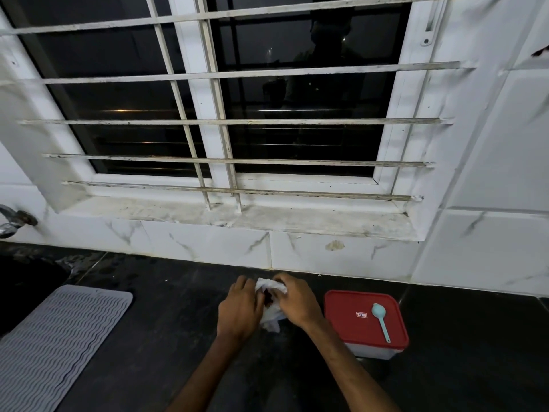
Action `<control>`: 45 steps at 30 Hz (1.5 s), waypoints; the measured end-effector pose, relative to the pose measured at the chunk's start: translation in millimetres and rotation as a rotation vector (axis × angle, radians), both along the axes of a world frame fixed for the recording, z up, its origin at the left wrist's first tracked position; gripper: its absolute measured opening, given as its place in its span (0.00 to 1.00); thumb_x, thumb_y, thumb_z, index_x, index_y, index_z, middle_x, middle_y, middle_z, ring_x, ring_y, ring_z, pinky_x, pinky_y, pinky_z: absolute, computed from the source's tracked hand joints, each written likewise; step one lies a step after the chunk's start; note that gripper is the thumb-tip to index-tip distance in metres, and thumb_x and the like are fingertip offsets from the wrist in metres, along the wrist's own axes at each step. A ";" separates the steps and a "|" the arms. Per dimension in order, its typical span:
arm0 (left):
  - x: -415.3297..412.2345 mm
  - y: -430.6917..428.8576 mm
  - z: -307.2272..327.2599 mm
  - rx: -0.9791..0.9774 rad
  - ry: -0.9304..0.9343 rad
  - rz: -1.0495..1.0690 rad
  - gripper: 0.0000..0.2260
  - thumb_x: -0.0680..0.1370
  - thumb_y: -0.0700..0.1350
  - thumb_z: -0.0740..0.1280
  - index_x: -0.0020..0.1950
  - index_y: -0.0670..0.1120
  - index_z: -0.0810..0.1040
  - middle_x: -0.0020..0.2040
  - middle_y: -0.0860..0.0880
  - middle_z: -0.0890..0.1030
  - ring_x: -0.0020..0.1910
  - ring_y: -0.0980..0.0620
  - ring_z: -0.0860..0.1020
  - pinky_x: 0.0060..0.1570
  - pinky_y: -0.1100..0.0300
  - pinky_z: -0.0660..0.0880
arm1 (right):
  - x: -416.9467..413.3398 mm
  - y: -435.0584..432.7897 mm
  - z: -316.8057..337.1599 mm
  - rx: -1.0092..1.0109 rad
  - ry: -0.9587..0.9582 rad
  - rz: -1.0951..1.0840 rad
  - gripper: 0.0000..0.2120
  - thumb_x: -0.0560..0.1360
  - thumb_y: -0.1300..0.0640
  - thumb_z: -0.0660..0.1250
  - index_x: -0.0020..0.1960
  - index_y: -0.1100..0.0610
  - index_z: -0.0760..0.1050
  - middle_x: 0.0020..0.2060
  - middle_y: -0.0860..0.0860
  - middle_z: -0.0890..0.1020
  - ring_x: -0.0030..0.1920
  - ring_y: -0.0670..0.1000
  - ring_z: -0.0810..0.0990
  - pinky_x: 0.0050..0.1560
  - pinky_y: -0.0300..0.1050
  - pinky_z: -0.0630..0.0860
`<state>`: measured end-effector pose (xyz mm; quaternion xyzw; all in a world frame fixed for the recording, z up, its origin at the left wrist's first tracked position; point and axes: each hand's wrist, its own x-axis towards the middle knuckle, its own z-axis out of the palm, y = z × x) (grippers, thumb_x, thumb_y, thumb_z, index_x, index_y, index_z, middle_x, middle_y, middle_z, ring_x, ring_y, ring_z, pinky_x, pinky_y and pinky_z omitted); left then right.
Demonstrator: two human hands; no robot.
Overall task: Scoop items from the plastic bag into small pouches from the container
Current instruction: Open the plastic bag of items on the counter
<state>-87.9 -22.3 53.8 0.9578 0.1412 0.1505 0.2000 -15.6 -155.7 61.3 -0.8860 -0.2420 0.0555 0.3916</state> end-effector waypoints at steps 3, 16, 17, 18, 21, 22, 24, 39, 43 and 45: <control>-1.3 4.5 2.2 0.009 -0.008 0.001 0.21 0.75 0.66 0.52 0.49 0.52 0.75 0.48 0.55 0.73 0.47 0.56 0.74 0.36 0.58 0.73 | 0.3 3.1 12.1 -0.094 -0.089 -0.020 0.09 0.78 0.55 0.62 0.54 0.53 0.79 0.50 0.50 0.84 0.51 0.52 0.81 0.50 0.45 0.76; 9.8 13.5 -16.2 -0.672 -0.191 -0.057 0.11 0.72 0.33 0.73 0.45 0.39 0.71 0.39 0.48 0.77 0.35 0.60 0.74 0.37 0.65 0.72 | 3.3 6.4 12.3 -0.176 -0.159 -0.048 0.07 0.76 0.56 0.62 0.52 0.54 0.77 0.49 0.52 0.83 0.51 0.56 0.81 0.46 0.45 0.72; 8.5 14.1 -17.0 -0.700 -0.188 -0.093 0.14 0.72 0.31 0.73 0.49 0.41 0.70 0.42 0.48 0.77 0.38 0.60 0.76 0.39 0.65 0.74 | 3.9 6.4 12.2 -0.172 -0.166 -0.057 0.08 0.76 0.57 0.62 0.52 0.54 0.77 0.49 0.51 0.83 0.51 0.55 0.81 0.45 0.45 0.71; 7.2 14.5 -17.4 -0.708 -0.168 -0.132 0.18 0.71 0.30 0.73 0.54 0.42 0.69 0.46 0.48 0.77 0.42 0.61 0.78 0.42 0.65 0.76 | 4.2 6.8 11.4 -0.161 -0.165 -0.073 0.09 0.76 0.58 0.61 0.53 0.53 0.78 0.49 0.51 0.83 0.51 0.54 0.81 0.44 0.44 0.70; 8.3 18.7 -22.5 -0.676 -0.060 -0.190 0.31 0.70 0.34 0.75 0.66 0.46 0.64 0.54 0.48 0.77 0.50 0.58 0.80 0.50 0.64 0.78 | 4.7 8.2 6.9 -0.132 -0.133 -0.102 0.11 0.75 0.58 0.61 0.54 0.53 0.78 0.49 0.50 0.83 0.51 0.53 0.81 0.45 0.44 0.72; 9.9 21.1 -24.1 -0.645 -0.027 -0.169 0.29 0.70 0.38 0.77 0.66 0.47 0.66 0.53 0.49 0.78 0.51 0.56 0.81 0.50 0.62 0.79 | 4.9 8.7 5.0 -0.123 -0.121 -0.091 0.10 0.75 0.59 0.61 0.53 0.53 0.78 0.49 0.51 0.83 0.51 0.53 0.81 0.46 0.44 0.73; 12.9 26.7 -29.4 -0.592 -0.003 -0.077 0.17 0.71 0.52 0.75 0.55 0.49 0.76 0.48 0.49 0.82 0.46 0.51 0.82 0.46 0.56 0.80 | 5.4 8.7 3.0 -0.059 -0.071 -0.050 0.10 0.76 0.58 0.62 0.54 0.55 0.79 0.49 0.52 0.83 0.51 0.53 0.81 0.49 0.45 0.75; 8.4 -4.0 -10.8 -0.777 -0.359 0.244 0.07 0.80 0.33 0.60 0.49 0.41 0.75 0.43 0.47 0.80 0.41 0.52 0.79 0.39 0.65 0.75 | -3.6 8.6 -9.3 -0.212 0.401 -0.072 0.15 0.75 0.52 0.70 0.58 0.59 0.77 0.50 0.56 0.83 0.46 0.55 0.84 0.46 0.48 0.83; 3.1 6.8 -16.3 -0.735 -0.185 0.151 0.07 0.80 0.45 0.66 0.54 0.44 0.71 0.46 0.48 0.79 0.45 0.52 0.80 0.39 0.64 0.76 | 4.4 4.0 -3.1 -0.096 0.358 -0.086 0.08 0.73 0.56 0.66 0.49 0.57 0.82 0.45 0.55 0.85 0.48 0.56 0.84 0.48 0.48 0.81; 2.9 9.0 -19.5 -0.777 -0.077 0.104 0.12 0.79 0.44 0.68 0.56 0.43 0.67 0.48 0.49 0.78 0.46 0.55 0.80 0.38 0.65 0.75 | 6.0 4.9 -1.3 -0.097 0.306 -0.070 0.08 0.73 0.60 0.64 0.47 0.58 0.81 0.44 0.56 0.85 0.48 0.55 0.84 0.43 0.43 0.77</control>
